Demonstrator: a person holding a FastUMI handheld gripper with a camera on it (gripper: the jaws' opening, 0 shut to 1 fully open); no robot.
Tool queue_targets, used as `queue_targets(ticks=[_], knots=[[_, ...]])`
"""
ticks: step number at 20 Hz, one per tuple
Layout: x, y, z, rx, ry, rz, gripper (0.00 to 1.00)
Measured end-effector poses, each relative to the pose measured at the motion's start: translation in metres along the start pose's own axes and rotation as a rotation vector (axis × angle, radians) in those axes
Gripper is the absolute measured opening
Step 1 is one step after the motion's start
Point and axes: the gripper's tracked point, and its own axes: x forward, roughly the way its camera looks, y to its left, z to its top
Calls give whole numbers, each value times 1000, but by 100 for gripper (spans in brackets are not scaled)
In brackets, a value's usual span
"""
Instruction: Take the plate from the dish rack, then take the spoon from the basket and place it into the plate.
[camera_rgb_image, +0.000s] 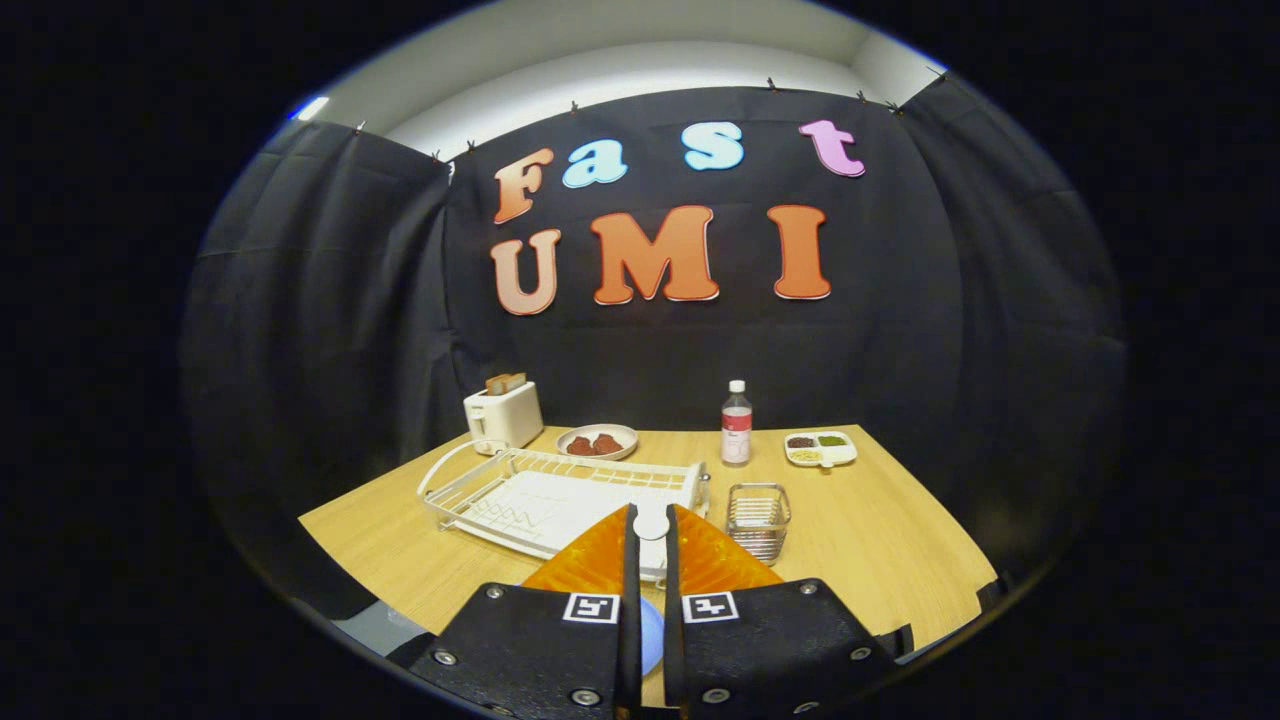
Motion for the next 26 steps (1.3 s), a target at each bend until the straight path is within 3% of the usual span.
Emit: queue_targets(ticks=[4,8,14,22,26], knots=[[-4,29,-28,-16,19,95,9],[-3,39,-61,26,68,126,9],[10,38,-102,18,109,115,9],[17,40,-130,51,119,166,9],[18,31,-151,44,171,146,14]])
